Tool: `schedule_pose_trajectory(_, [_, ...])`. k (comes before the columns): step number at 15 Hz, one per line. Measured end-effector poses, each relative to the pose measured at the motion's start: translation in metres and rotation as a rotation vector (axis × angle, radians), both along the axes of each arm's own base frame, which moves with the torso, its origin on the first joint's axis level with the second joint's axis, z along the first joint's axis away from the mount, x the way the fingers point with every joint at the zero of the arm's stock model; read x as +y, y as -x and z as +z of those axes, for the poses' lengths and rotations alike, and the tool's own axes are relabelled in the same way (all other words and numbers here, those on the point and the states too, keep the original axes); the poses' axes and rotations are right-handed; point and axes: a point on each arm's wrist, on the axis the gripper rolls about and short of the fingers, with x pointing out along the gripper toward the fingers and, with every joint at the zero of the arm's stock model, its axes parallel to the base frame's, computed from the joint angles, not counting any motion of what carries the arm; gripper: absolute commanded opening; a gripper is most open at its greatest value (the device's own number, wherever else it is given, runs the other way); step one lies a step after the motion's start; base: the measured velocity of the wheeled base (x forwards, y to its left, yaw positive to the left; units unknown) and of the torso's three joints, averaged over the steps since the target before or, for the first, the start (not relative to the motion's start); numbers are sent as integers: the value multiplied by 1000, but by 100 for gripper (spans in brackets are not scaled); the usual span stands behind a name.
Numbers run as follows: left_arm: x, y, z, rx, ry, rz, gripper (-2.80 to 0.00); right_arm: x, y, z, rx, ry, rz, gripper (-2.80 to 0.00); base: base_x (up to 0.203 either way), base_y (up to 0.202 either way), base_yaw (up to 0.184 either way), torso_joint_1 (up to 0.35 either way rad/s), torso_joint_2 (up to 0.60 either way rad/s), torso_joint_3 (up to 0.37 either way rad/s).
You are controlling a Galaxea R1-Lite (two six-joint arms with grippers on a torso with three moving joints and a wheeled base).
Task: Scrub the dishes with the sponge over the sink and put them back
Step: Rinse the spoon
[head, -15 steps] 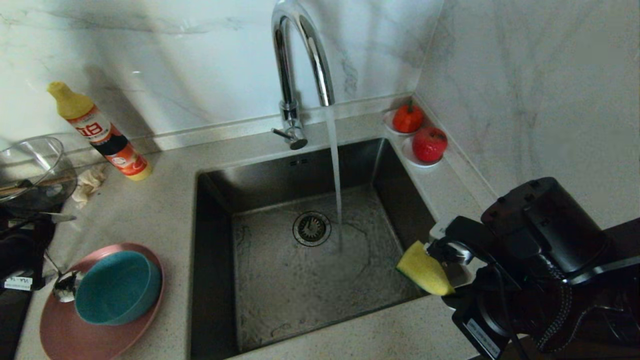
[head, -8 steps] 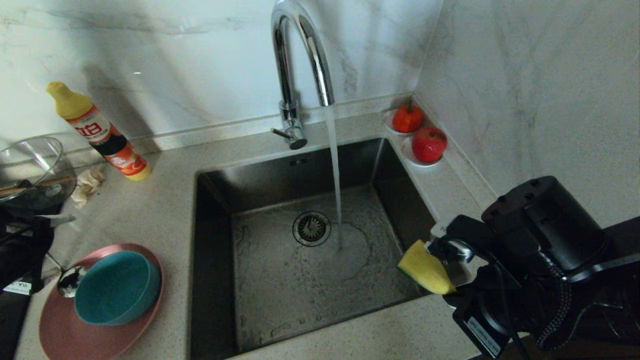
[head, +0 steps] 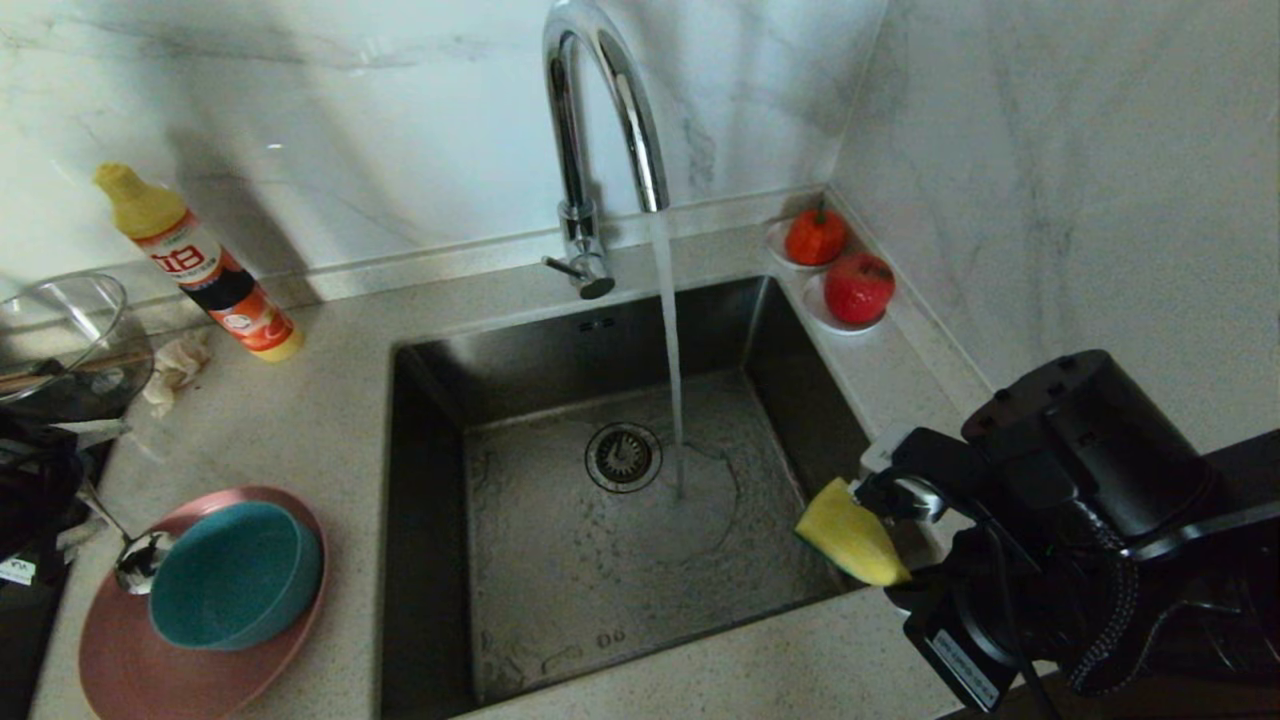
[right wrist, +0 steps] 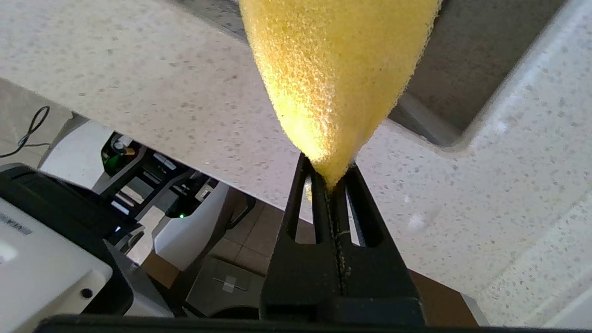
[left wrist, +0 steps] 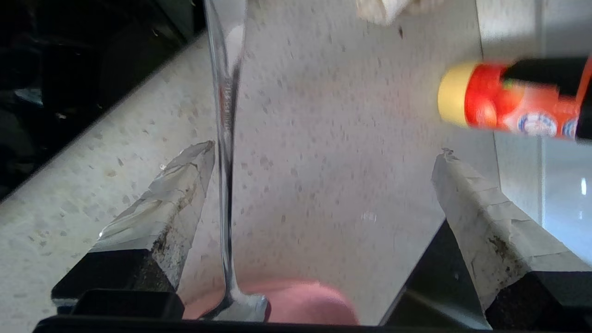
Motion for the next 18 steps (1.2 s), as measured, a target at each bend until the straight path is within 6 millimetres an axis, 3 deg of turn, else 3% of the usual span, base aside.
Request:
schedule_pose_trajectory(4, [9,2,-12,32,-19,-10,0,-1,-1,1,-2,0,-5,-280,0,0,0,0,0,0])
schedule_pose_trajectory(5, [13,3,-16,36,-22,-8,-280,-1,-1,0,-2,0,-4,-280,0,0,0,0,0,0])
schedule_pose_trajectory(9, [25,4,-21,-23,-47,-22,-280,-1,-1,1,-2,0,-5,-280,0,0,0,0,0,0])
schedule_pose_trajectory(13, [22,7,-22,-106,-71,-113,-280,0,-2,2,-3,-2,-4,-280,0,0,0,0,0,0])
schedule_pose_trajectory(18, [24,4,-36,-82,-39,-121,-280,-1,-2,3,-4,-3,-5,-280,0,0,0,0,0,0])
